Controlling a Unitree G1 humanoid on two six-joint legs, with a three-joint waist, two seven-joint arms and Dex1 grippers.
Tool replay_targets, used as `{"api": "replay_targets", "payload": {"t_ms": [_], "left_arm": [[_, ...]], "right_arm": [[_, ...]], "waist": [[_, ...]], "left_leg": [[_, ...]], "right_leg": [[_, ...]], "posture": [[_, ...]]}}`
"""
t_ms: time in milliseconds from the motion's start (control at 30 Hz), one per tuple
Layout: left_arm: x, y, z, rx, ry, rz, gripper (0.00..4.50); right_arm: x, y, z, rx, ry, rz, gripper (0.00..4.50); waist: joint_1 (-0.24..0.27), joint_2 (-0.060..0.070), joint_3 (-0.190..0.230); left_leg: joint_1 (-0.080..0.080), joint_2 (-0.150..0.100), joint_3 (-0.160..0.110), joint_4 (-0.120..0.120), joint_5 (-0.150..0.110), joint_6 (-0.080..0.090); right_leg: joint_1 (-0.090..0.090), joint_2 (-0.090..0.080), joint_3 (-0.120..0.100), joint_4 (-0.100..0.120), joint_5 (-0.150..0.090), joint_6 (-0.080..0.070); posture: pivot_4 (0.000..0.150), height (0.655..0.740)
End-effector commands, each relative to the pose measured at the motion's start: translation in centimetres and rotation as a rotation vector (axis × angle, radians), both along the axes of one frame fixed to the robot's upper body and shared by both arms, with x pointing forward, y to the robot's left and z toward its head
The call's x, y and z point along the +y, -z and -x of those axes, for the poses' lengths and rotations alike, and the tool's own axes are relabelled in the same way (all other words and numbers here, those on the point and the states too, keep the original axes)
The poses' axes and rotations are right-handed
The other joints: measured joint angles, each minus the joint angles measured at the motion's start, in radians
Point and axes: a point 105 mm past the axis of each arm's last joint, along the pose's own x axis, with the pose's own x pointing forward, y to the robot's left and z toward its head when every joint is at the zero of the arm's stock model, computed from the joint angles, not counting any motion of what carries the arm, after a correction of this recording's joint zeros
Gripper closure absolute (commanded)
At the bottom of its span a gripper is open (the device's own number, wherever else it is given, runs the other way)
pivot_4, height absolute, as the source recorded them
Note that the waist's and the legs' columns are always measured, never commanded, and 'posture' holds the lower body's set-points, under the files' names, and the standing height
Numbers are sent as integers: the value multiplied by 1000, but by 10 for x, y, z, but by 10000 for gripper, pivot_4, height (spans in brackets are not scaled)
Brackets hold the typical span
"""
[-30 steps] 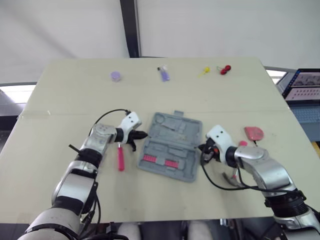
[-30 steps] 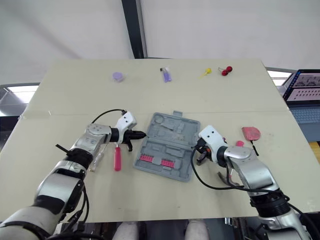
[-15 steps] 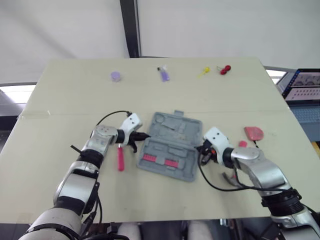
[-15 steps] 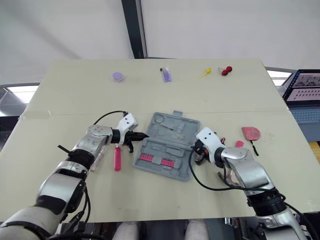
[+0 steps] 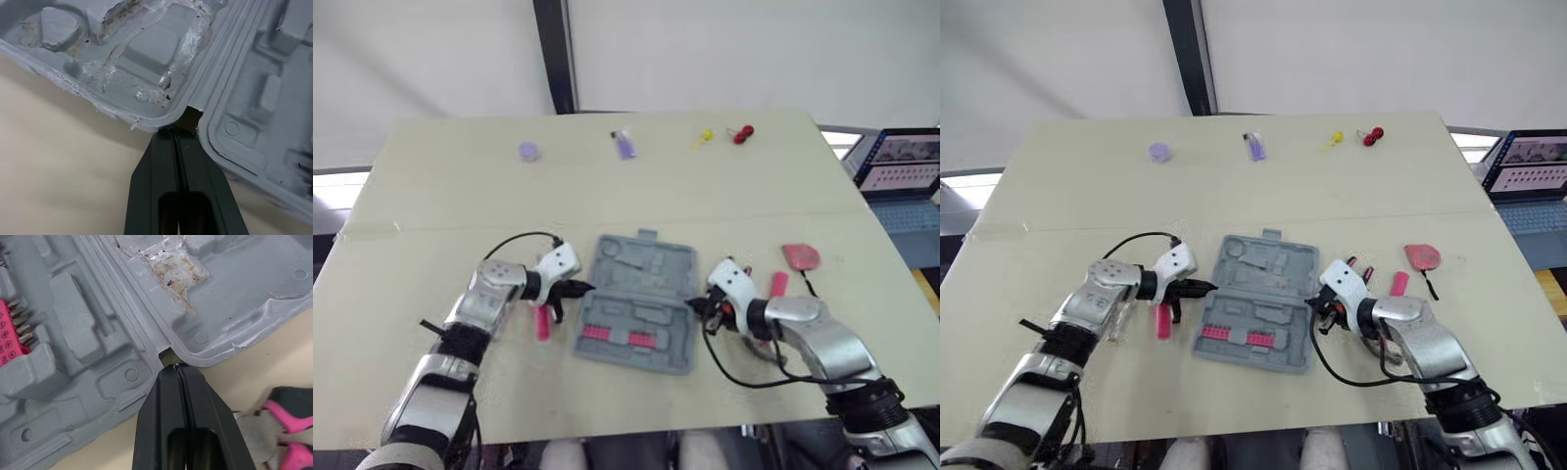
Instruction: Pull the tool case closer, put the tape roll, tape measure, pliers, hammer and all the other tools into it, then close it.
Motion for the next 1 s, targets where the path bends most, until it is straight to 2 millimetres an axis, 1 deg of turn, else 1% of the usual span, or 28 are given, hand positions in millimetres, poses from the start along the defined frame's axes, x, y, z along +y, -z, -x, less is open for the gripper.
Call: {"api": "replay_targets", "payload": {"t_ms": [33,233,500,733,1000], "left_arm": [[-5,6,24,53,71,-28,44571],[-1,19,58,124,99,-75,44571],[0,29,87,189,132,-98,44571],[1,35,104,228,159,-113,44571],[4,39,115,260,195,-146,44571]], "right_arm": [[13,-9,14,-6,-99,-39,44648],[13,-1,31,55,-130,-38,44648],[13,3,53,131,-161,-47,44648],[15,7,66,185,-174,-52,44648],[15,12,73,217,-185,-43,44648]], "waist": [[1,0,0],[4,0,0],[5,0,0],[7,0,0],[11,0,0]], "left_leg": [[0,0,0,0,0,0],[0,0,0,0,0,0],[1,0,0,-1,0,0],[1,0,0,-2,0,0],[1,0,0,-2,0,0]], "right_leg": [[0,0,0,0,0,0],[1,0,1,0,0,0],[1,0,1,0,0,0],[1,0,1,0,0,0],[1,0,1,-1,0,0]], "posture": [[1500,7400],[1500,7400],[1500,7400],[1500,7400],[1500,7400]]}}
